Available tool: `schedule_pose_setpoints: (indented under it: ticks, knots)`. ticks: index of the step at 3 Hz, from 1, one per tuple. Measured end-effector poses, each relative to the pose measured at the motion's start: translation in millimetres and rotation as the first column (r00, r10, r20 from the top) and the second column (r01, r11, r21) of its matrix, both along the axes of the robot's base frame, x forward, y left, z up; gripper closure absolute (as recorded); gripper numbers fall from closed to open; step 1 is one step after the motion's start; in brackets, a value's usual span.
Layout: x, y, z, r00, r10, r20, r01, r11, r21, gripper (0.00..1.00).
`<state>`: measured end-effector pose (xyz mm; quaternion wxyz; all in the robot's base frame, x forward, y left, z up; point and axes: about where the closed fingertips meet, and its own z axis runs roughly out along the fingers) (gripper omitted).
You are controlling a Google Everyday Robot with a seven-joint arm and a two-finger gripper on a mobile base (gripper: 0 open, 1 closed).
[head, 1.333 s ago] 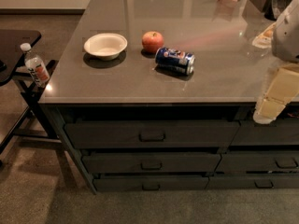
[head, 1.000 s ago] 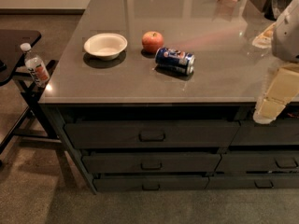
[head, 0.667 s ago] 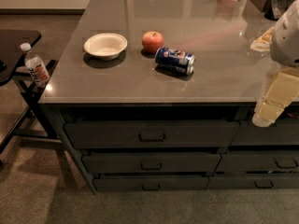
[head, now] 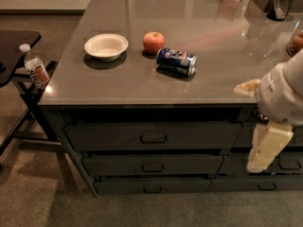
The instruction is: Open bottom drawer
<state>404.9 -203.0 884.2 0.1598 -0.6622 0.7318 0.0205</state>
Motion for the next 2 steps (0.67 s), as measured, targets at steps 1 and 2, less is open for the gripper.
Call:
schedule_pose_setpoints:
  ticks: [1, 2]
  knots:
    - [-14.8, 7.7, -49.4, 0.9980, 0.062, 0.011, -0.063, 0.998, 0.030, 0.00]
    - [-1.9, 11.8, -96.2, 0.9977, 0.032, 0.059, -0.034, 0.999, 0.025, 0.00]
